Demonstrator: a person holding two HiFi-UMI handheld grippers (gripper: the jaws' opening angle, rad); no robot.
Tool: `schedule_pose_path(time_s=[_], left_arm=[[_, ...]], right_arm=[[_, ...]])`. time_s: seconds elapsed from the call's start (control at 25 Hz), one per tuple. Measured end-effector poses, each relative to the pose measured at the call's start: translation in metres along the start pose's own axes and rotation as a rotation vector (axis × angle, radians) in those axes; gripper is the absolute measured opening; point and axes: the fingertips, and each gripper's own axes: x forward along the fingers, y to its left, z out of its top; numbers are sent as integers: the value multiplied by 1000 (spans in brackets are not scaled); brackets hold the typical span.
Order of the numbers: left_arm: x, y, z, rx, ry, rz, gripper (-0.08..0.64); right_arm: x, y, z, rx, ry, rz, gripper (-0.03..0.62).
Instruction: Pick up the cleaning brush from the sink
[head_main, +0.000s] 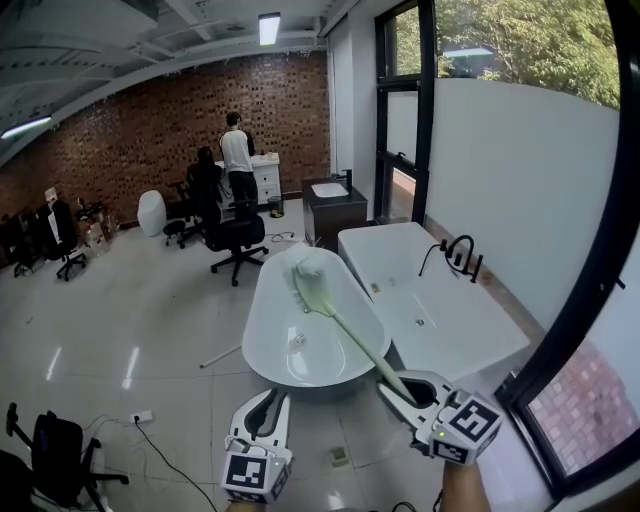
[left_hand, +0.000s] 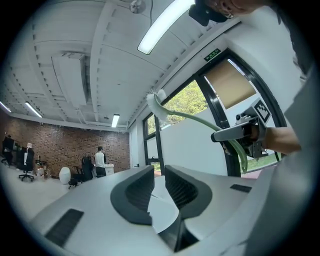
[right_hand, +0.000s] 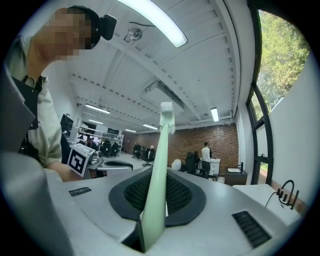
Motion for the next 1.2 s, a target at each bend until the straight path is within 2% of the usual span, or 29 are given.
schedule_pose_path(time_s=[0.12, 0.36, 1.0, 1.2], left_arm=[[6, -5, 4, 2, -9, -5, 67], [20, -10, -11, -5, 12, -25, 67], [35, 1, -32, -21, 42, -15, 63], [45, 5, -31, -4, 39, -20, 63]], right_arm=[[-12, -9, 5, 0, -29, -34, 20], [-16, -19, -9, -9, -44, -86, 17], [-5, -33, -22, 20, -50, -112, 17], [1, -43, -23, 25, -51, -118, 17]])
